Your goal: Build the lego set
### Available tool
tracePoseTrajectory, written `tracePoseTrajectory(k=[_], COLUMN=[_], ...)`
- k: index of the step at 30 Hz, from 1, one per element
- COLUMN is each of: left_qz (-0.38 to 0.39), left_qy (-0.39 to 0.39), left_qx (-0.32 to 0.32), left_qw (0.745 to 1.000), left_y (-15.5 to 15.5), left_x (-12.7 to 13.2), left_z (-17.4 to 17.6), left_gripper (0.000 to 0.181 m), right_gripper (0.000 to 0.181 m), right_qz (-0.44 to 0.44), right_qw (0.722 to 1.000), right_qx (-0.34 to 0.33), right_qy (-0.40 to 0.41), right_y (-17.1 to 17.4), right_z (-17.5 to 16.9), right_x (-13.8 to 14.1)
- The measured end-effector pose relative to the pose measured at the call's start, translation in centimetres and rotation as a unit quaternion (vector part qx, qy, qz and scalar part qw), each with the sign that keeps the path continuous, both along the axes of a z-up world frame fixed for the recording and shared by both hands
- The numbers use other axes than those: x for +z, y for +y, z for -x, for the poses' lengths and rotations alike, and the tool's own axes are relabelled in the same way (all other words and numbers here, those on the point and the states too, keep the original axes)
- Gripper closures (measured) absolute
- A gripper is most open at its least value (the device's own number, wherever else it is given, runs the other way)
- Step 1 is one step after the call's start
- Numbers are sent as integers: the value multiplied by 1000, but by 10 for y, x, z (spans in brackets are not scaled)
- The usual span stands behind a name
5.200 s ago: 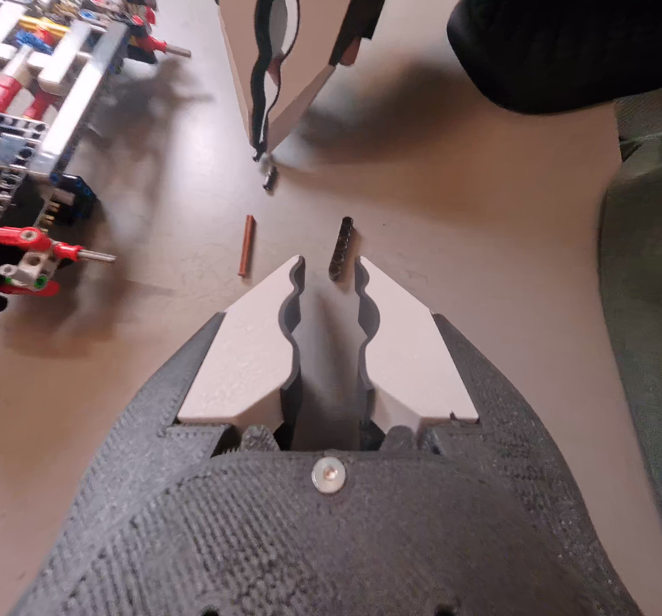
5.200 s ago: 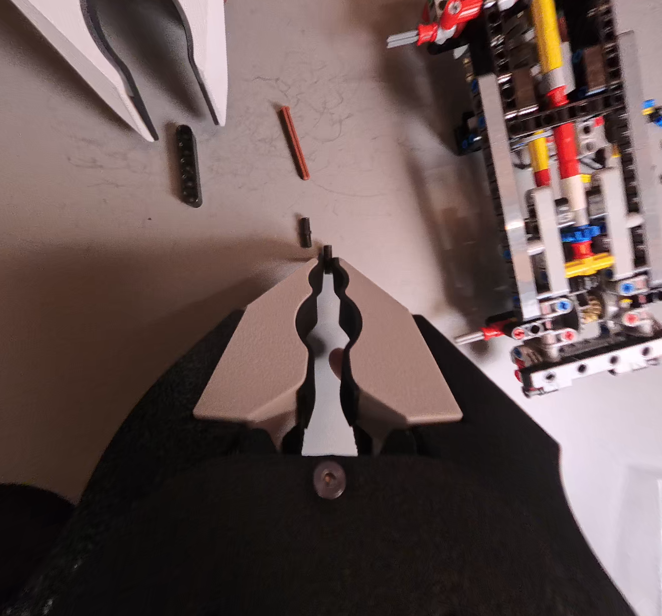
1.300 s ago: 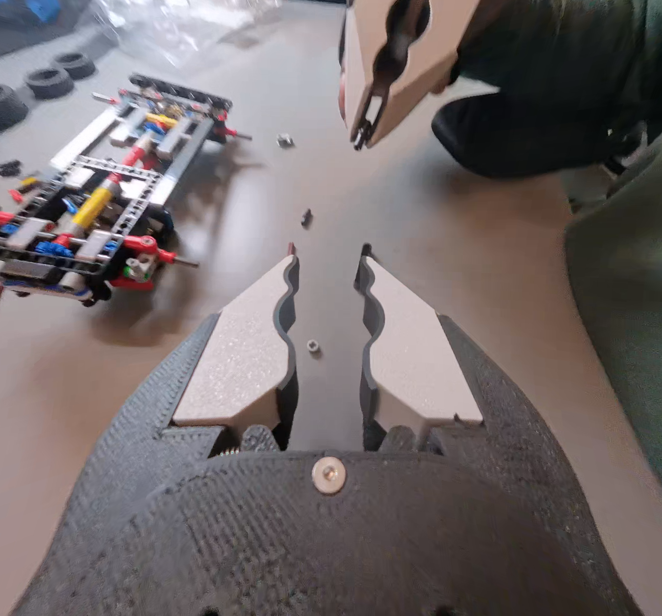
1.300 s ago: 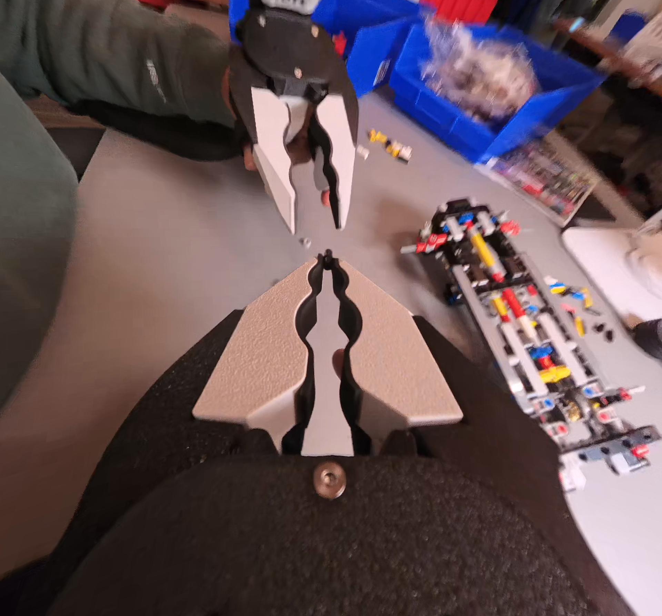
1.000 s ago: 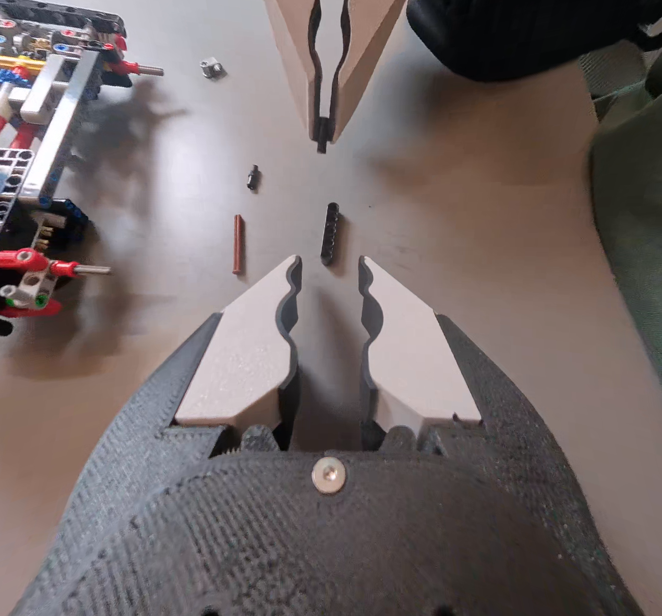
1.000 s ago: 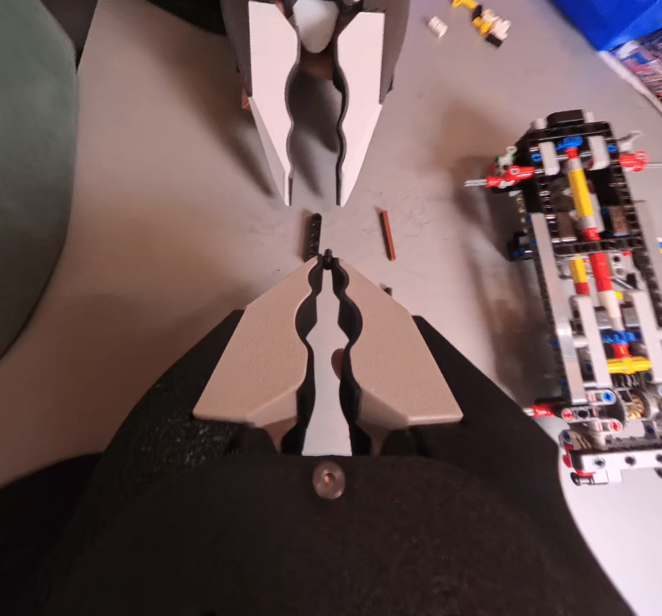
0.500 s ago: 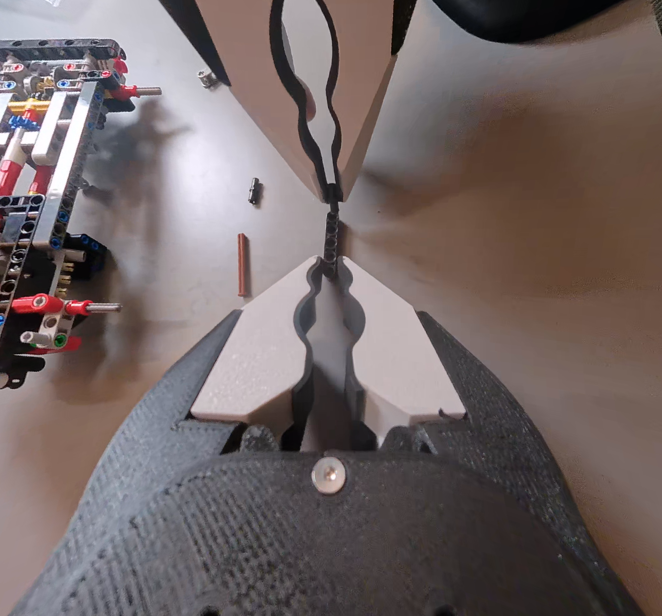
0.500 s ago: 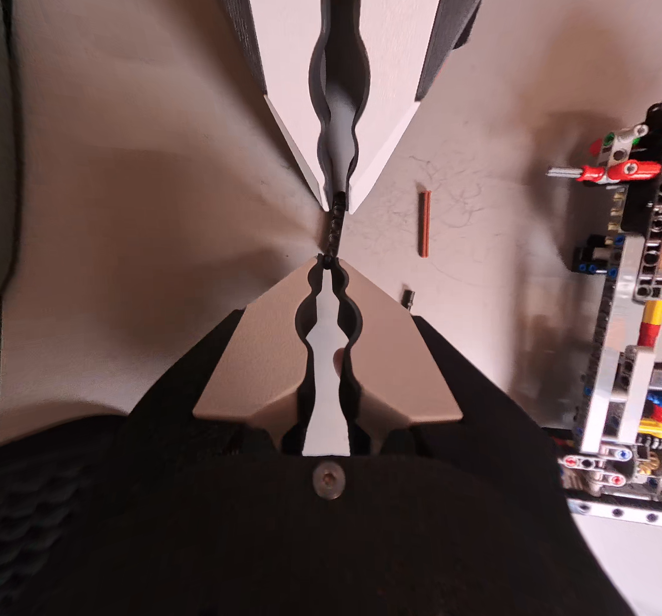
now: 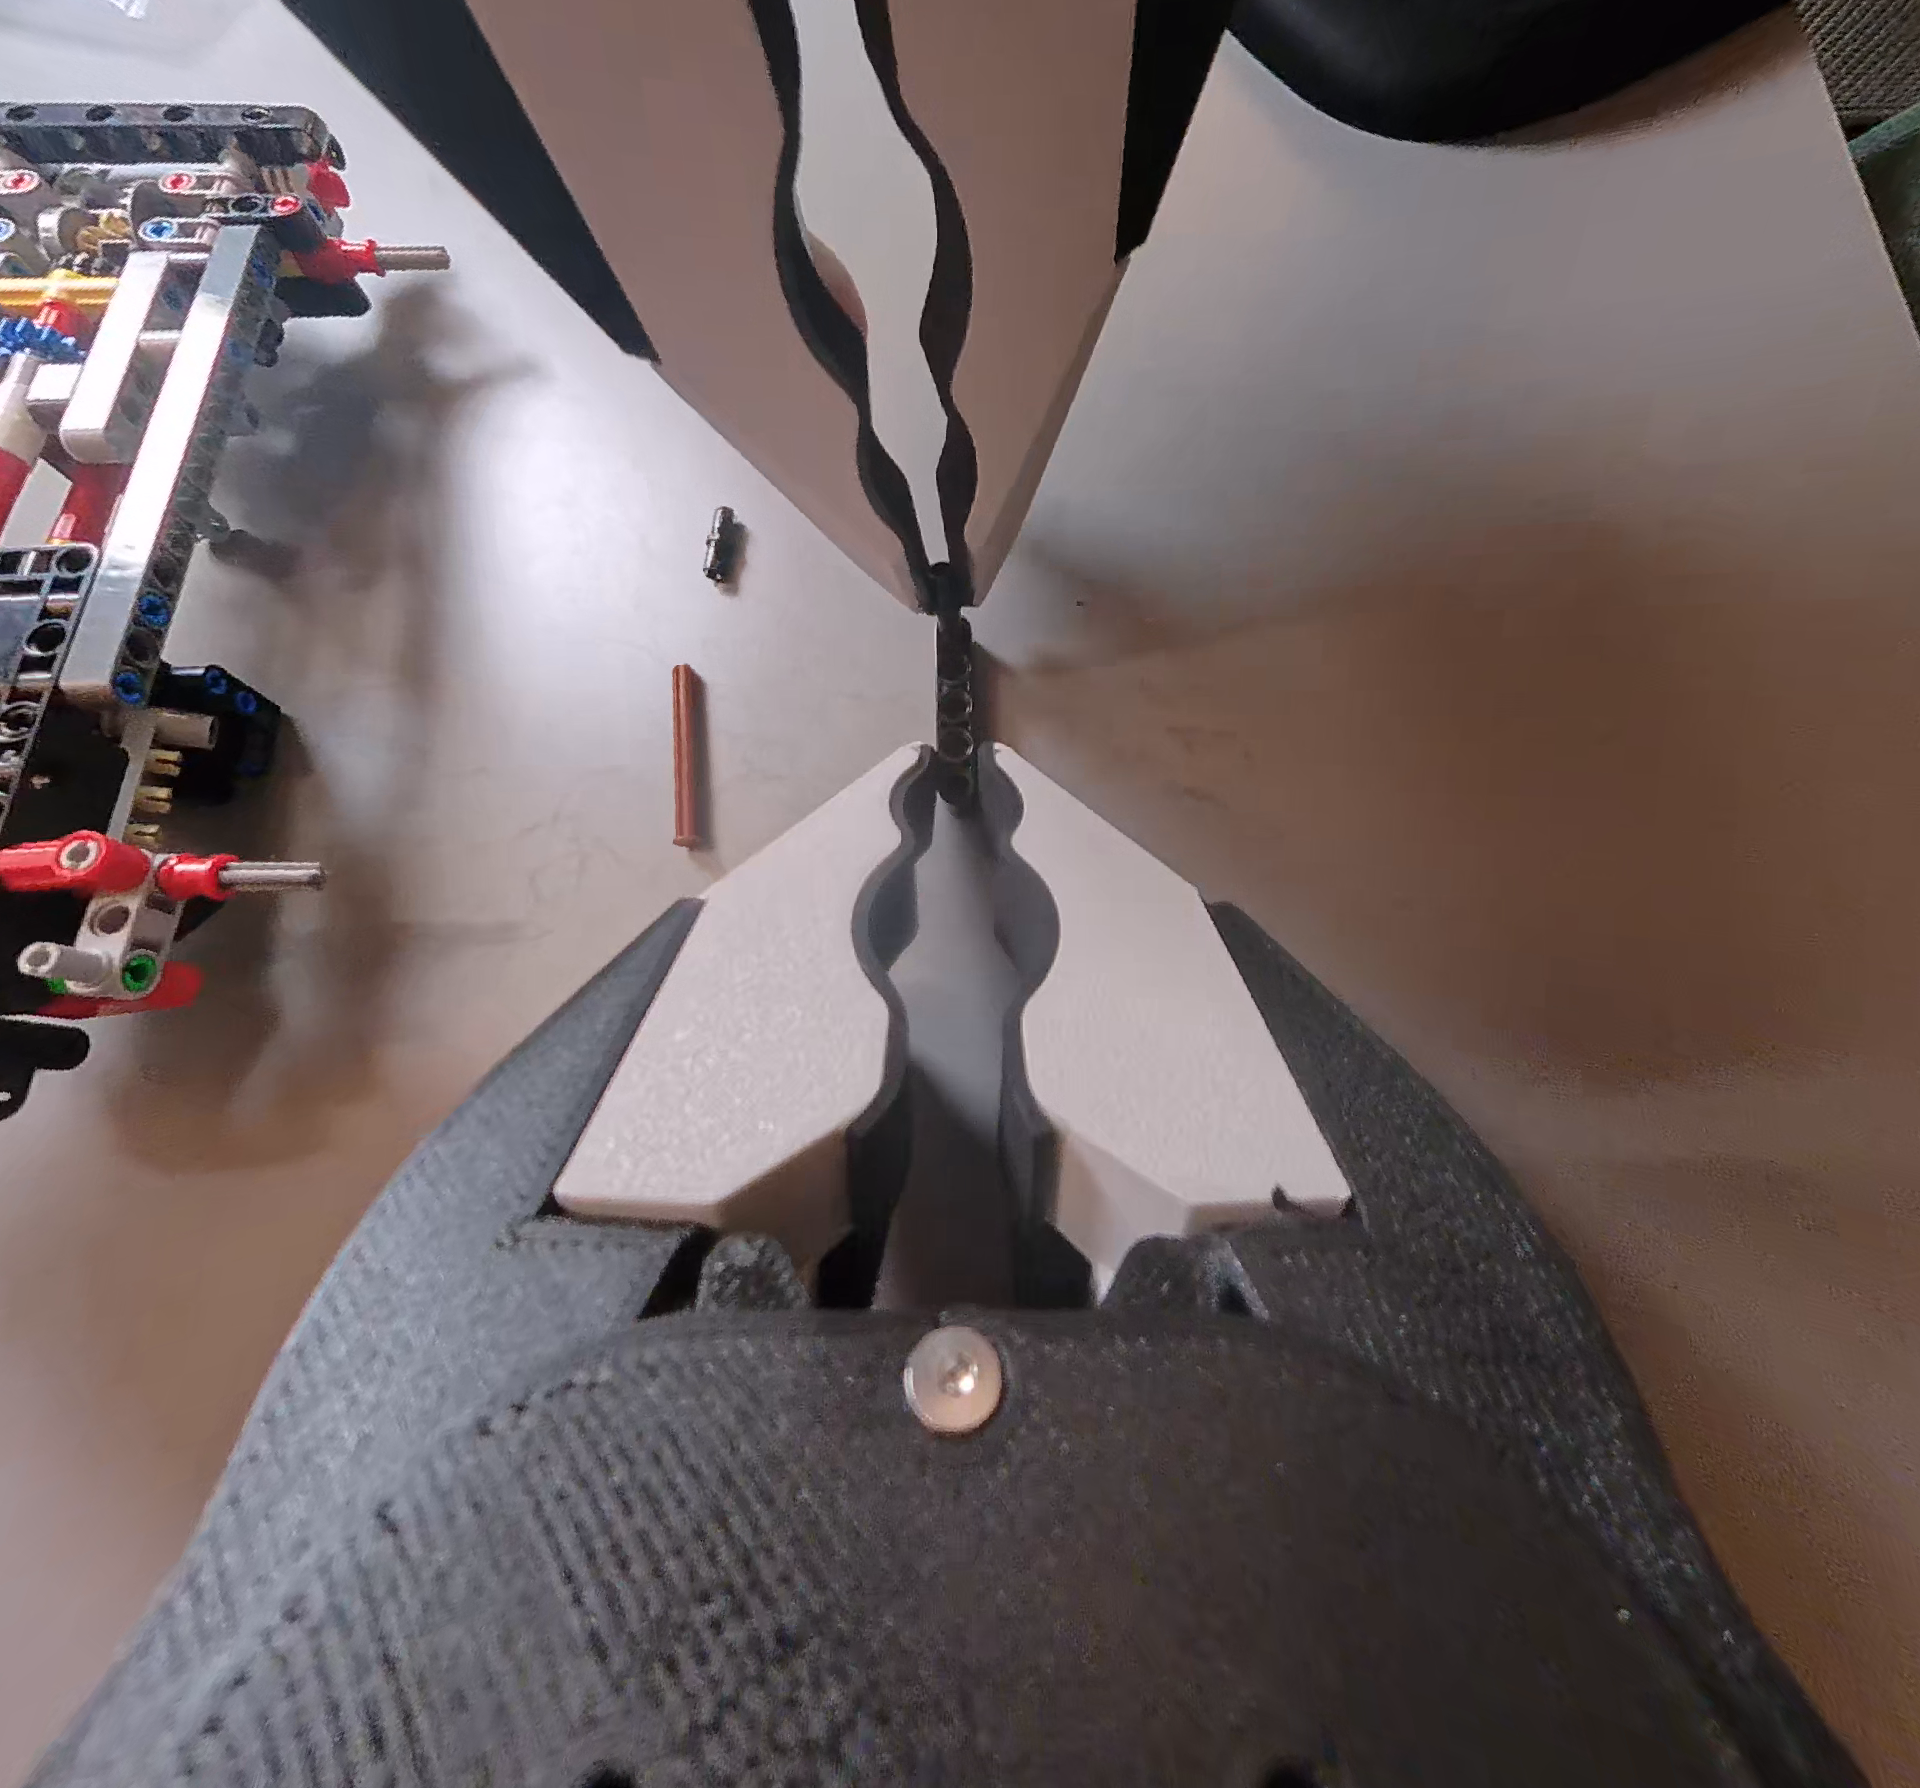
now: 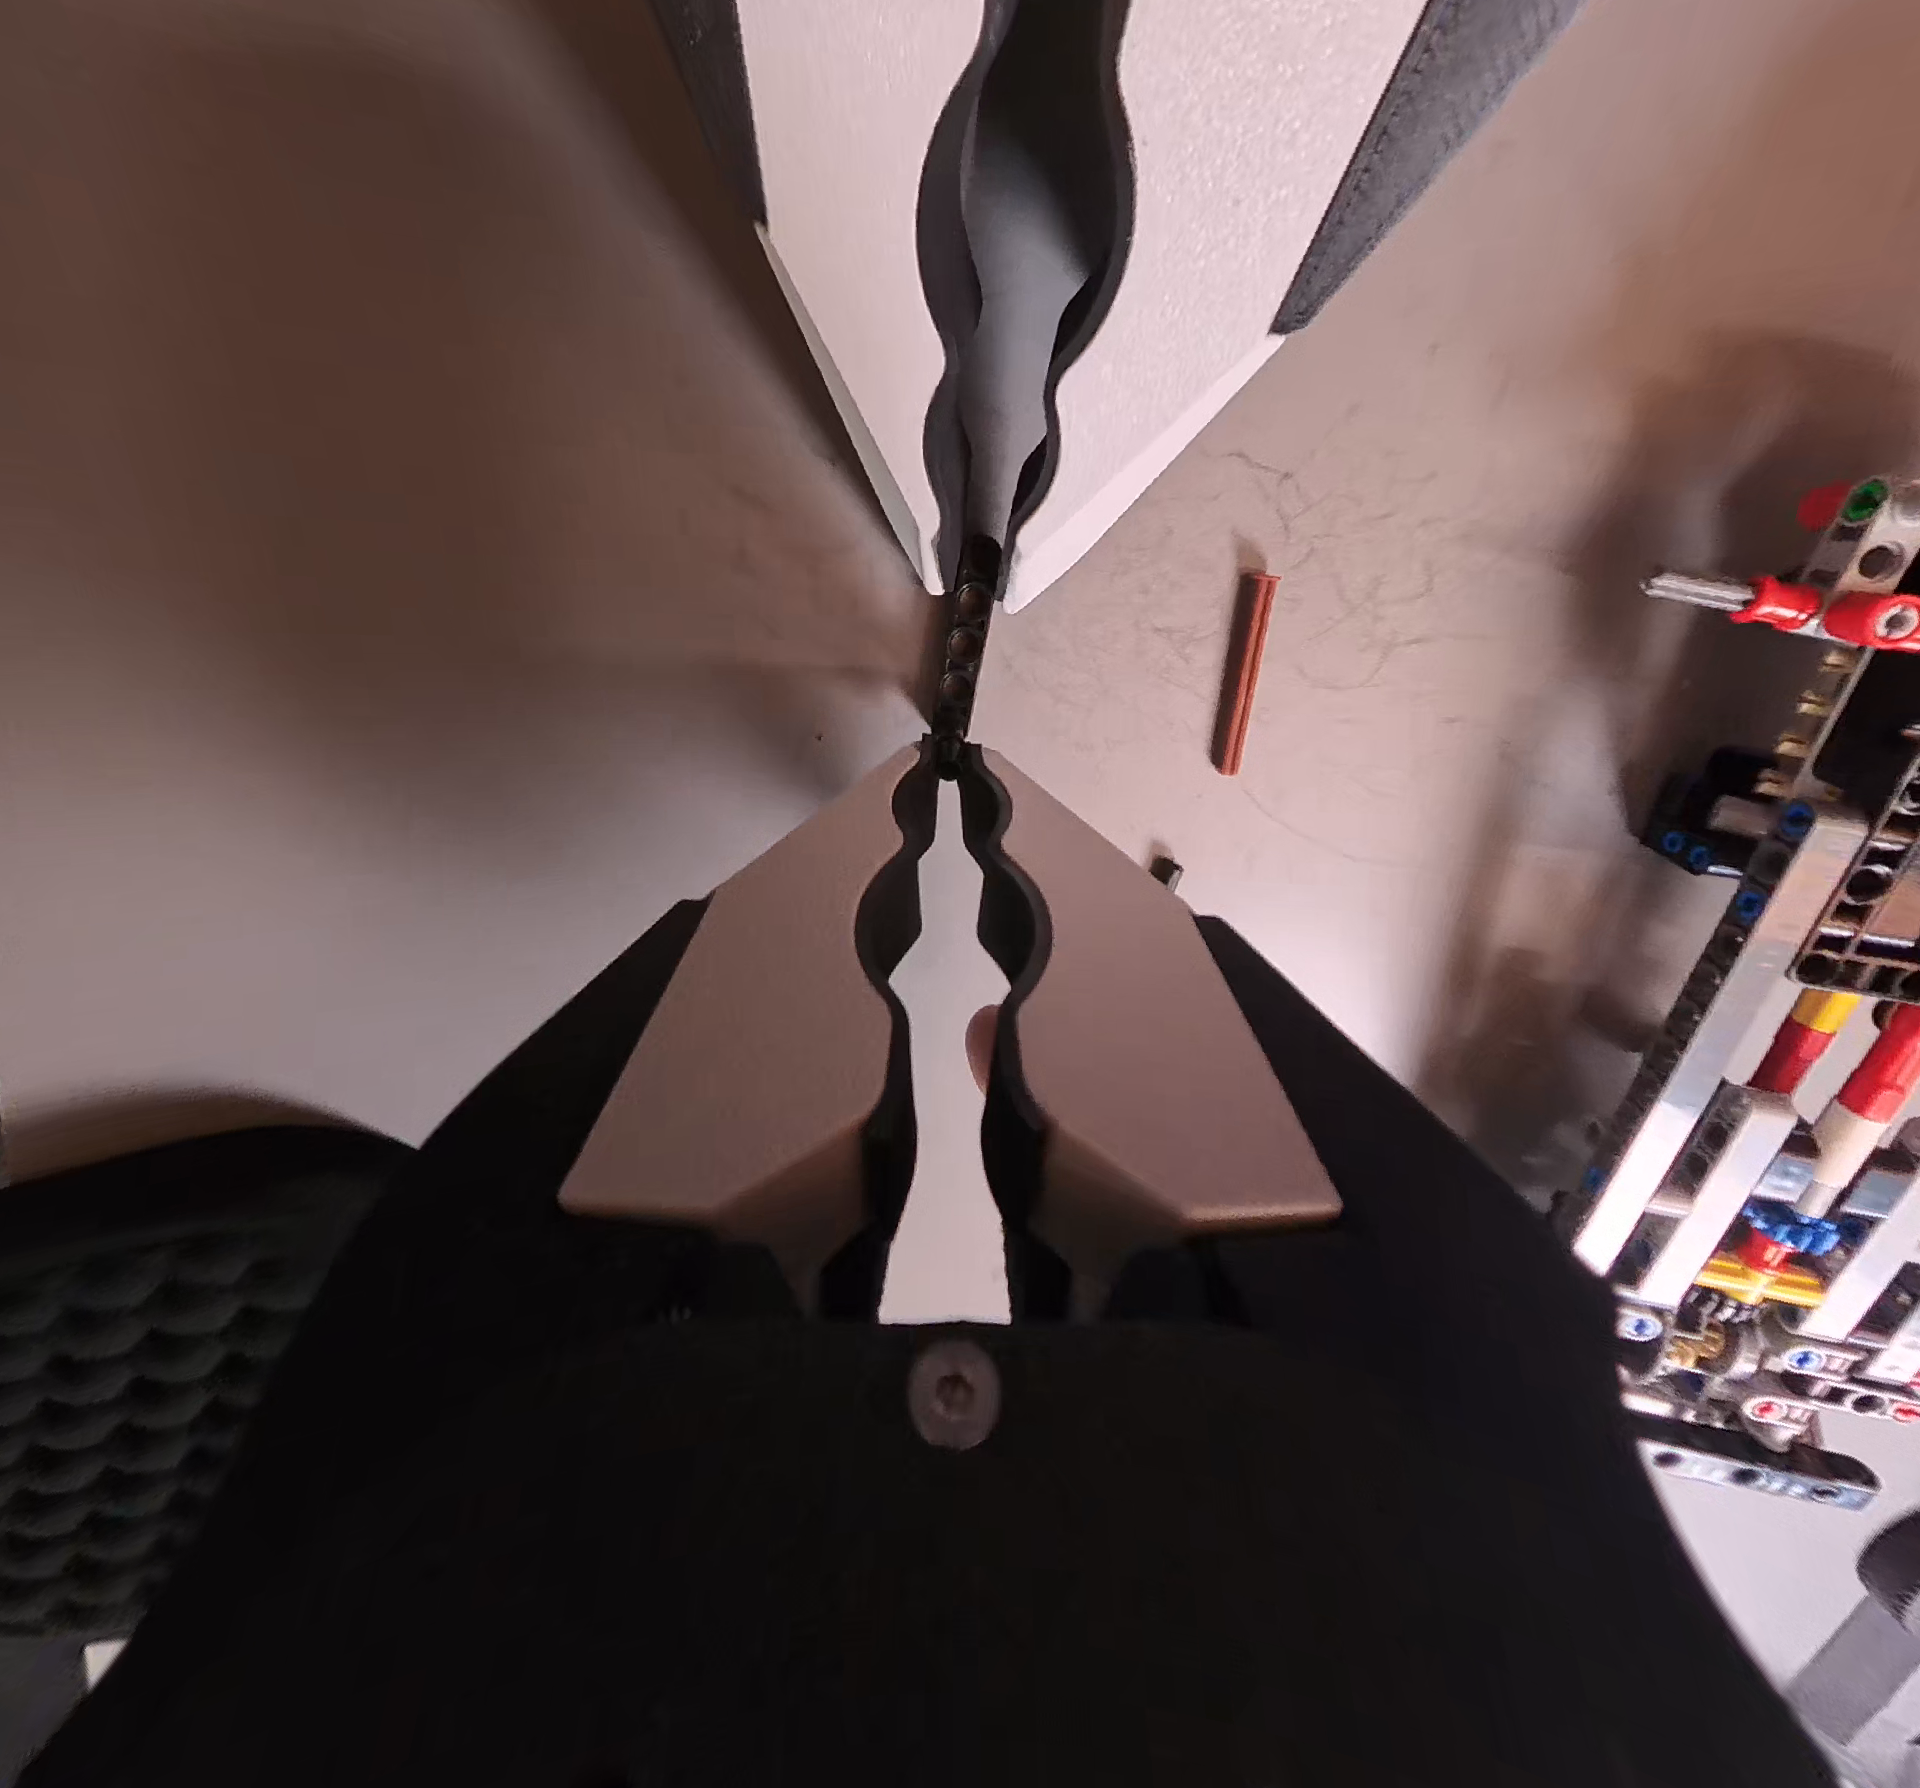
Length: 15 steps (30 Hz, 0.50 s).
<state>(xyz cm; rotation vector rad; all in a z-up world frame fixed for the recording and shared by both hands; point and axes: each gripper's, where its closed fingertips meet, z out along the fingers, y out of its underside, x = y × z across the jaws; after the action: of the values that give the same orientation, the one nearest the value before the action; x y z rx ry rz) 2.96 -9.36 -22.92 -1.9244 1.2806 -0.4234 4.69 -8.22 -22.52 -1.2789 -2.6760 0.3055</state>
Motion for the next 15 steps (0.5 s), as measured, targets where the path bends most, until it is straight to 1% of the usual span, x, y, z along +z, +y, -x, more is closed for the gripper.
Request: tracePoseTrajectory(k=[1, 10, 15], left_qz=[0, 3, 29], left_qy=[-2, -23, -51], left_qx=[-1, -14, -5], left_qw=[1000, 1000, 998], left_y=[0, -2, 0], left_x=[0, 2, 6], left_z=[0, 4, 11], left_gripper=[175, 176, 180], right_gripper=[181, 180, 180], right_qz=[-5, -47, -66], right_qw=[1000, 998, 995], right_qx=[3, 41, 68], right_qy=[-4, -25, -25], right_y=[0, -2, -4], right_z=[0, 4, 7], right_x=[0, 0, 0])
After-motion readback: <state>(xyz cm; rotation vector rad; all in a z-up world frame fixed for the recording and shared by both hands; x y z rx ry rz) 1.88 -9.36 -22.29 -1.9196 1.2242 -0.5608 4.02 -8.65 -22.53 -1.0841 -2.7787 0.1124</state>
